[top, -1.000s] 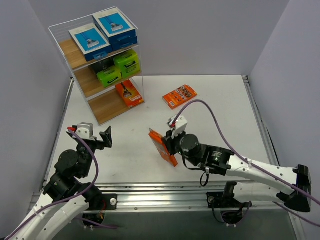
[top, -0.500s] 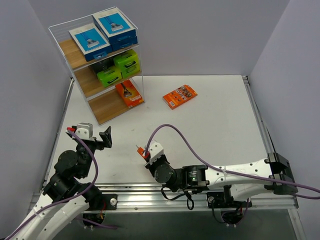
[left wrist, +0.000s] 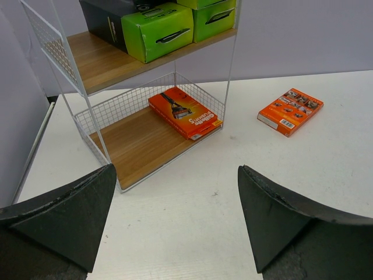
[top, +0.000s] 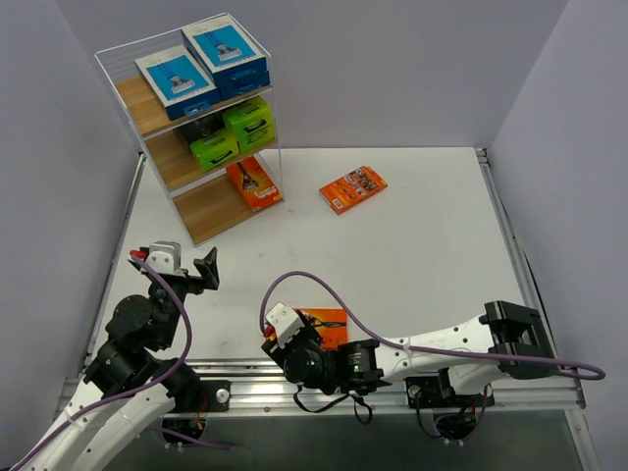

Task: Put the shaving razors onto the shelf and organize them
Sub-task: Grab a shaving razor with the right arm

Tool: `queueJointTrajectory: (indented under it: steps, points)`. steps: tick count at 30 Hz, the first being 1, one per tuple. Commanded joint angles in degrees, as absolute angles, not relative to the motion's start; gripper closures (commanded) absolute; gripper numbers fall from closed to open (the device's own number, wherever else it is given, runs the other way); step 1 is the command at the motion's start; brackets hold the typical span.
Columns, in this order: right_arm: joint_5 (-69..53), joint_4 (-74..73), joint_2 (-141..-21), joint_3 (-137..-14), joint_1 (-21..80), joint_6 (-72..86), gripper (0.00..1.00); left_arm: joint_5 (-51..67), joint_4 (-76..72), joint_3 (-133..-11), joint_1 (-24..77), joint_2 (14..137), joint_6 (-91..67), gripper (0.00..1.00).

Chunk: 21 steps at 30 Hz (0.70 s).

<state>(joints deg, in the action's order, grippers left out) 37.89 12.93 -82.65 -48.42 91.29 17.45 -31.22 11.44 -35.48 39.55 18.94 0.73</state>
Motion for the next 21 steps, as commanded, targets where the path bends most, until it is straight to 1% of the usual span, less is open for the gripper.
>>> queueJointTrajectory:
  steps: [1, 2, 4, 5, 9, 11, 12, 16, 21]
  points:
    - [39.6, 14.7, -80.3, -47.2, 91.7, 19.8, 0.51, -31.6, 10.3, -36.7, 39.1, 18.6, 1.0, 0.06]
    - [40.1, 14.9, -79.7, -46.8, 91.7, 20.9, 0.45, -31.6, 10.3, -36.7, 39.1, 18.6, 1.0, 0.06]
    - [41.4, 14.7, -77.9, -45.6, 91.6, 23.3, 0.39, -31.5, 10.4, -36.7, 39.2, 18.6, 1.0, 0.06]
    - [43.2, 13.0, -77.4, -45.4, 91.2, 27.2, 0.32, -31.4, 10.4, -36.7, 39.1, 18.6, 1.0, 0.06]
    - [43.1, 5.5, -77.4, -44.9, 86.8, 37.8, 0.28, -31.4, 10.4, -36.7, 39.1, 18.6, 1.0, 0.06]
    - [43.4, 3.0, -76.7, -43.3, 84.4, 42.7, 0.27, -31.4, 10.5, -36.7, 39.2, 18.5, 1.0, 0.06]
    - [41.7, 3.3, -75.9, -41.9, 83.2, 47.2, 0.27, -31.5, 10.5, -36.7, 39.1, 18.5, 0.9, 0.06]
    - [35.7, 7.8, -69.5, -31.2, 77.4, 54.0, 0.32, -31.1, 10.3, -36.7, 39.2, 18.5, 0.9, 0.06]
    - [31.8, 9.7, -64.5, -26.1, 74.3, 56.7, 0.33, -30.2, 10.4, -36.7, 39.1, 18.6, 1.1, 0.06]
